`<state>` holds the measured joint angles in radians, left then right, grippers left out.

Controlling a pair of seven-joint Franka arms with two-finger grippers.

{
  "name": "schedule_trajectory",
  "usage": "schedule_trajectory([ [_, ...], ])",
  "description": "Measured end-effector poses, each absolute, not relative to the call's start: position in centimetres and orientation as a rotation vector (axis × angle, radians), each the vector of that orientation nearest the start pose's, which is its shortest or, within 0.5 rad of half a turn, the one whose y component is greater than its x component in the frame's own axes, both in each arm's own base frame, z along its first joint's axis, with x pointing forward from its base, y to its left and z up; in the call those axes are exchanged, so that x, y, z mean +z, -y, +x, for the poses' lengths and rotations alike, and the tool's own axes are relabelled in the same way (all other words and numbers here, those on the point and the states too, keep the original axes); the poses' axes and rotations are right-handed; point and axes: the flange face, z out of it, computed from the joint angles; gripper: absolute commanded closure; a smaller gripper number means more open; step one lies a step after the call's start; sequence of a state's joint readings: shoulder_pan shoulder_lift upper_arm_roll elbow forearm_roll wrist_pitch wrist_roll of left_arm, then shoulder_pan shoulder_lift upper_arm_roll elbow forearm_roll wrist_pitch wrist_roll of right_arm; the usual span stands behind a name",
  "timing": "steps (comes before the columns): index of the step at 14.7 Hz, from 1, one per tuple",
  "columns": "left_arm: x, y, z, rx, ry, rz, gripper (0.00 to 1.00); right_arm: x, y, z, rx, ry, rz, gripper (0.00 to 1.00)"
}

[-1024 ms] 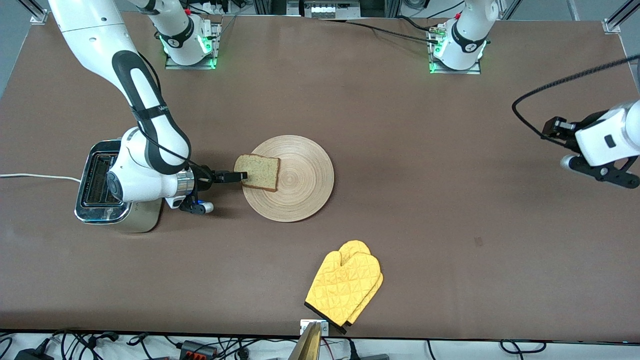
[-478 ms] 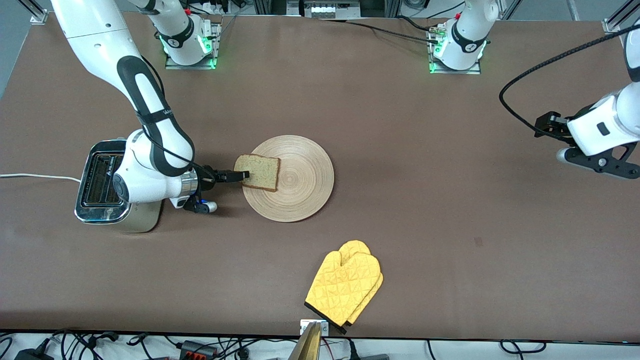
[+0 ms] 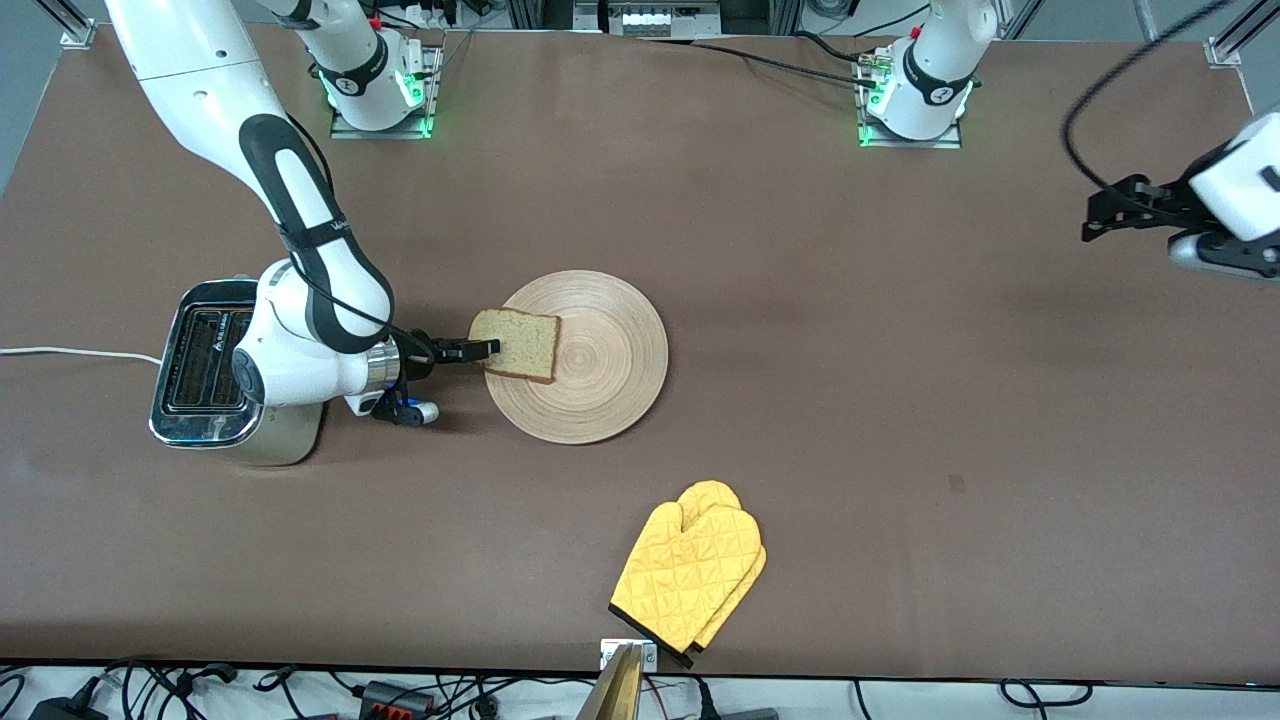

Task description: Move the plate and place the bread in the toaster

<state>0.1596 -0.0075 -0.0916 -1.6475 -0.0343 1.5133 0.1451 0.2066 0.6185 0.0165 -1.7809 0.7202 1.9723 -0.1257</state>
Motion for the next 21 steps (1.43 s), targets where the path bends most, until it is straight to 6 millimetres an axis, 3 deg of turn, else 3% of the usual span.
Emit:
schedule_trajectory([
  [4, 58.5, -3.0, 53.7, 0.168, 0.068, -3.180, 0.00, 19.3, -17.8, 59.4, 0.570, -0.110, -2.502, 0.68],
  [11, 58.0, -2.3, 53.0, 0.173, 0.076, -3.176, 0.00, 19.9, -18.0, 59.6, 0.571, -0.089, -2.494, 0.99],
  [12, 58.0, -2.3, 53.0, 0.176, 0.076, -3.176, 0.00, 20.2, -18.2, 59.7, 0.575, -0.080, -2.489, 1.00],
  [17, 57.1, -2.6, 53.4, 0.193, 0.083, -3.177, 0.00, 24.7, -18.7, 61.8, 0.519, 0.025, -2.515, 1.00],
  [21, 57.1, -3.2, 53.5, 0.185, 0.100, -3.177, 0.00, 30.5, -17.9, 63.6, 0.510, 0.149, -2.653, 1.00],
])
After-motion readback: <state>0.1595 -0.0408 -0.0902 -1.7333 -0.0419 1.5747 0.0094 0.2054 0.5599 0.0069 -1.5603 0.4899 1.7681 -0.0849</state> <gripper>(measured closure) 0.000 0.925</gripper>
